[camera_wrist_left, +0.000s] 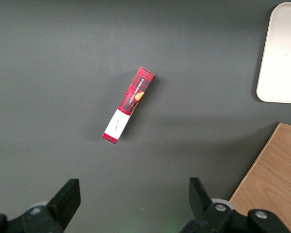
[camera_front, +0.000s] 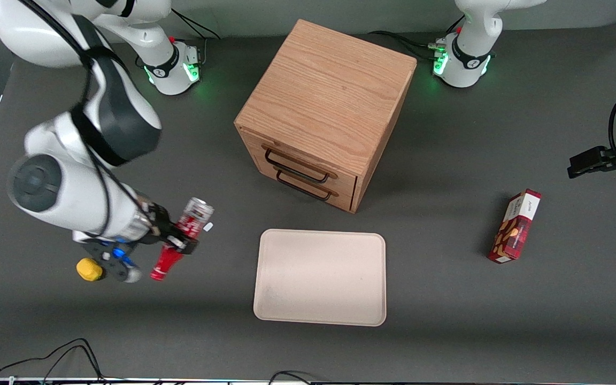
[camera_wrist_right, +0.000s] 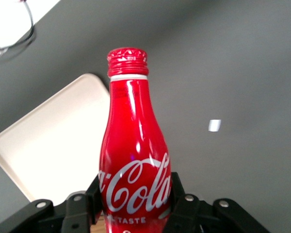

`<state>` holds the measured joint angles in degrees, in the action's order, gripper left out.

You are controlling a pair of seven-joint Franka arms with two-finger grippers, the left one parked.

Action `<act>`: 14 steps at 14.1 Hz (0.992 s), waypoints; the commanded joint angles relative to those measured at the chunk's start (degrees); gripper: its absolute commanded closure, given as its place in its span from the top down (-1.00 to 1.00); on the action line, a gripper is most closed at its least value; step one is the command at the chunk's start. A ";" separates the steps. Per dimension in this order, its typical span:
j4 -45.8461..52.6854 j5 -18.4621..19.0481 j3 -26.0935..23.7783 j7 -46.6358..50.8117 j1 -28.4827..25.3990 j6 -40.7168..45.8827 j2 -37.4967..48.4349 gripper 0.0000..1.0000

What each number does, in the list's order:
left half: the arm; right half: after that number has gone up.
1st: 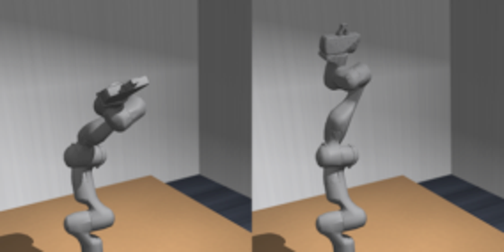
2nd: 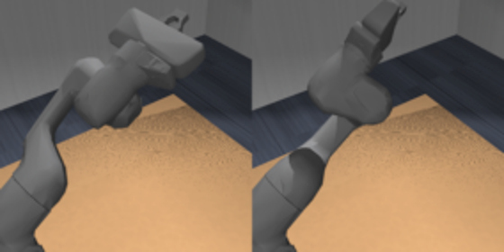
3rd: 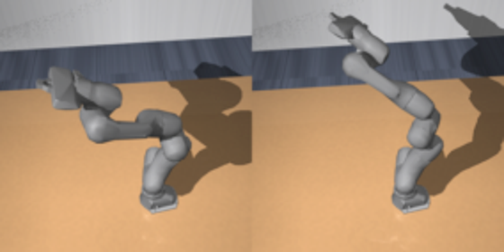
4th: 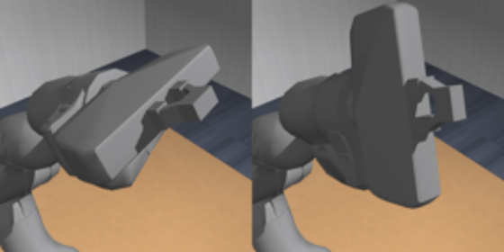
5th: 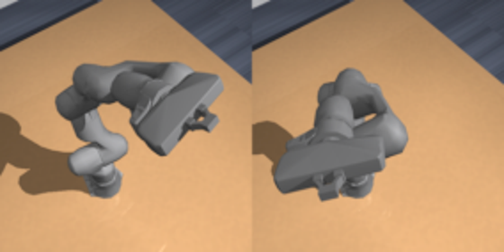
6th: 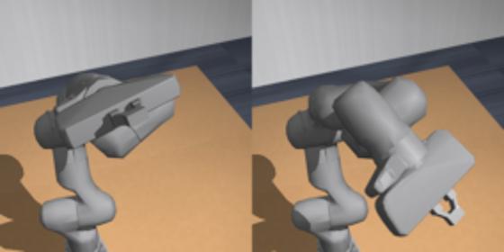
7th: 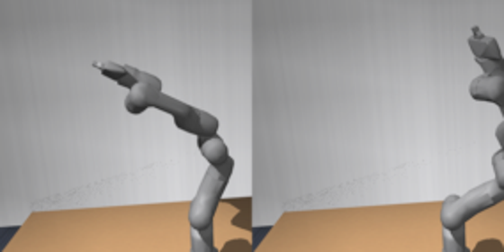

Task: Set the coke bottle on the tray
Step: 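Carry the bottle over the cream tray's corner and lower it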

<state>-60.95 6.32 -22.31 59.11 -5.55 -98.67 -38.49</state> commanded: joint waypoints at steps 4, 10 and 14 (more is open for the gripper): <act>5.31 1.94 6.03 -12.94 -8.41 -10.91 -11.68 -1.00; 5.31 2.03 9.82 -20.79 -13.25 -22.16 -20.82 -1.00; 4.96 2.29 12.63 -20.79 -16.76 -25.60 -23.30 -1.00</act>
<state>-59.01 8.12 -12.14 39.41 -19.77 -123.81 -60.42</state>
